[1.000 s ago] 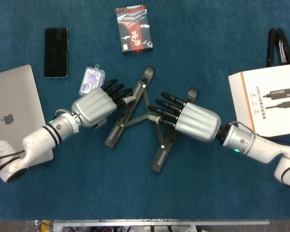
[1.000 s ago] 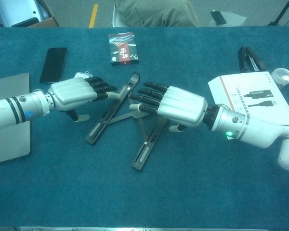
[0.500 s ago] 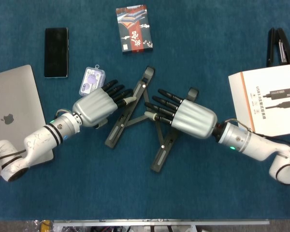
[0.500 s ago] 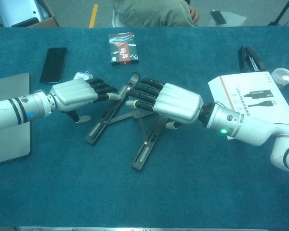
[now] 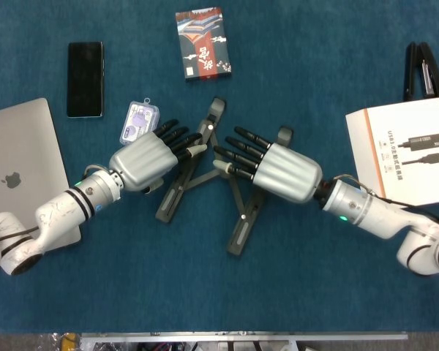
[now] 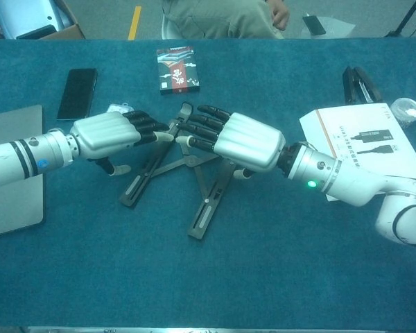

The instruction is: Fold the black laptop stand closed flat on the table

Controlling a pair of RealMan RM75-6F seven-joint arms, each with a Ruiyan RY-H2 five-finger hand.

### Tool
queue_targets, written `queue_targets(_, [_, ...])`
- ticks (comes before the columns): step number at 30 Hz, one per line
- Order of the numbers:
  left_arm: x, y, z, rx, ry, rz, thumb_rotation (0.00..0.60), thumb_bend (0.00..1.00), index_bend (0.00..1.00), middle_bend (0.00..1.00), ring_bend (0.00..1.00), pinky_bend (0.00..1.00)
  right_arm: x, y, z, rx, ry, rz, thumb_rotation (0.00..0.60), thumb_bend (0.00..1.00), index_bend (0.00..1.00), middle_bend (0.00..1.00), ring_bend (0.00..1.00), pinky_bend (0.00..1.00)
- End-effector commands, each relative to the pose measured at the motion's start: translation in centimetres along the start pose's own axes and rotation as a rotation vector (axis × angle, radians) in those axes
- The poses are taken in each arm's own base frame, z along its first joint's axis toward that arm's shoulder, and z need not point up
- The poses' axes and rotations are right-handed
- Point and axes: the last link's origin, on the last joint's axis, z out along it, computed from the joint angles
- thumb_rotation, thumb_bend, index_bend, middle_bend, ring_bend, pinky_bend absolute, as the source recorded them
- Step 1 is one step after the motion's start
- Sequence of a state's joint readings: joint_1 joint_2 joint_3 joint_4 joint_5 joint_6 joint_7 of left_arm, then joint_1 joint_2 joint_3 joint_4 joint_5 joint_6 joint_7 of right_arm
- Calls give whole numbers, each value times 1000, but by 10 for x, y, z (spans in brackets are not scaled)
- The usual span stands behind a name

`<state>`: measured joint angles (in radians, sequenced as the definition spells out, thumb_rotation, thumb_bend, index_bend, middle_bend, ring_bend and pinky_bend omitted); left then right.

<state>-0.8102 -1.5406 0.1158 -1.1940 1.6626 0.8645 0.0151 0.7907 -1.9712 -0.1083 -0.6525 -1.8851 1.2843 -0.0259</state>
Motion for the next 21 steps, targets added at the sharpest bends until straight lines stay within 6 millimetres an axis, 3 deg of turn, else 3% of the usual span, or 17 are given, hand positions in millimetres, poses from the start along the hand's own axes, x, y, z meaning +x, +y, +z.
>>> queue_targets(1, [0,0,0,1,0,-2,600,340,0,0,0,0,1,-2,6,-18,22,-6,600,0,0,0,0,0])
queue_targets(21, [1,3,0,-11,10,-25,600,339,0,0,0,0,0,-7,18,-6,39,-19,600,0,0,0,0,0])
